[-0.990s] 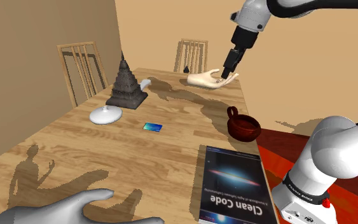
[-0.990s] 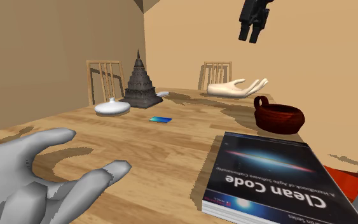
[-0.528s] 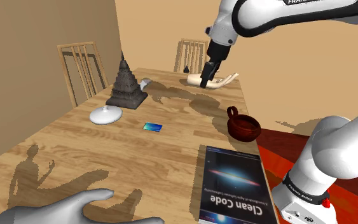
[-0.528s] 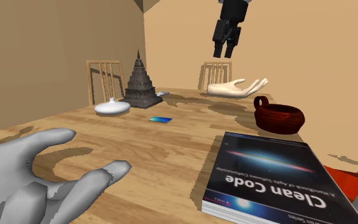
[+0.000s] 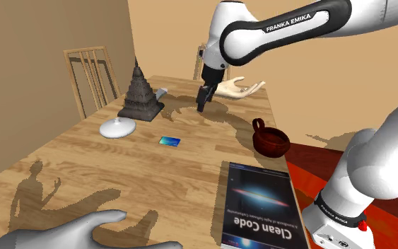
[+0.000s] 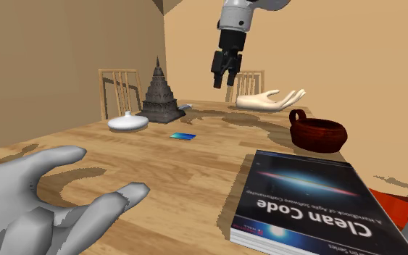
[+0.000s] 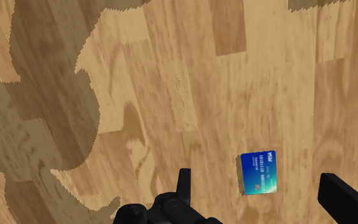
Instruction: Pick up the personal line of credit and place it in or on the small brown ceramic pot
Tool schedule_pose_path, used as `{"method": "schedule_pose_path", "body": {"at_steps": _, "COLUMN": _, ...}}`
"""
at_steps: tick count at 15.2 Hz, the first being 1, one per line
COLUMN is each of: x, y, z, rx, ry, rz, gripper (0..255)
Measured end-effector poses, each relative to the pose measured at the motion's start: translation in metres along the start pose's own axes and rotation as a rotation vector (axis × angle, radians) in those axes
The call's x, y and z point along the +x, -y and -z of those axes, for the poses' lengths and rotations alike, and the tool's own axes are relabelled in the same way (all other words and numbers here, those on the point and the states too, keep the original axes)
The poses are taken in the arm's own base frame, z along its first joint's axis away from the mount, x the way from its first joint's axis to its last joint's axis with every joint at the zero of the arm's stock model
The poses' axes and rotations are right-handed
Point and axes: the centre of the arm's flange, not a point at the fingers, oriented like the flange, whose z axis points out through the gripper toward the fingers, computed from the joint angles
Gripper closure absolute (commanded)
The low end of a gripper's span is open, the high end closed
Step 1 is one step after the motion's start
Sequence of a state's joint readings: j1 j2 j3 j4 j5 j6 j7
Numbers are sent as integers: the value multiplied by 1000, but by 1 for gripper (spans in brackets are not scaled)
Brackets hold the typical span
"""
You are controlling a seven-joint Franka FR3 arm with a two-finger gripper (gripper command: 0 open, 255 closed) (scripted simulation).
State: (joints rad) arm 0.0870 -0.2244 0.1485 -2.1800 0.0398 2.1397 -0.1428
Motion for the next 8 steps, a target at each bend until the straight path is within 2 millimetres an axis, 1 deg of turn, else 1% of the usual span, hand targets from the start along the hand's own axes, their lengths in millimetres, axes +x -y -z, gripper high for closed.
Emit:
{"method": "schedule_pose_path", "body": {"at_steps": 2, "x": 18, "y": 10, "z": -16, "rx": 3, "ry": 4, "rz": 20, "gripper": 0}}
{"method": "schedule_pose_path", "body": {"at_steps": 4, "x": 33, "y": 17, "z": -35, "rx": 5, "ry": 8, "rz": 40, "gripper": 0}}
{"method": "schedule_pose_path", "body": {"at_steps": 7, "x": 62, "y": 26, "z": -62, "rx": 9, "ry": 12, "rz": 70, "gripper": 0}}
{"method": "schedule_pose_path", "body": {"at_steps": 8, "x": 69, "y": 29, "z": -72, "rx": 10, "ry": 15, "rz": 80, "gripper": 0}}
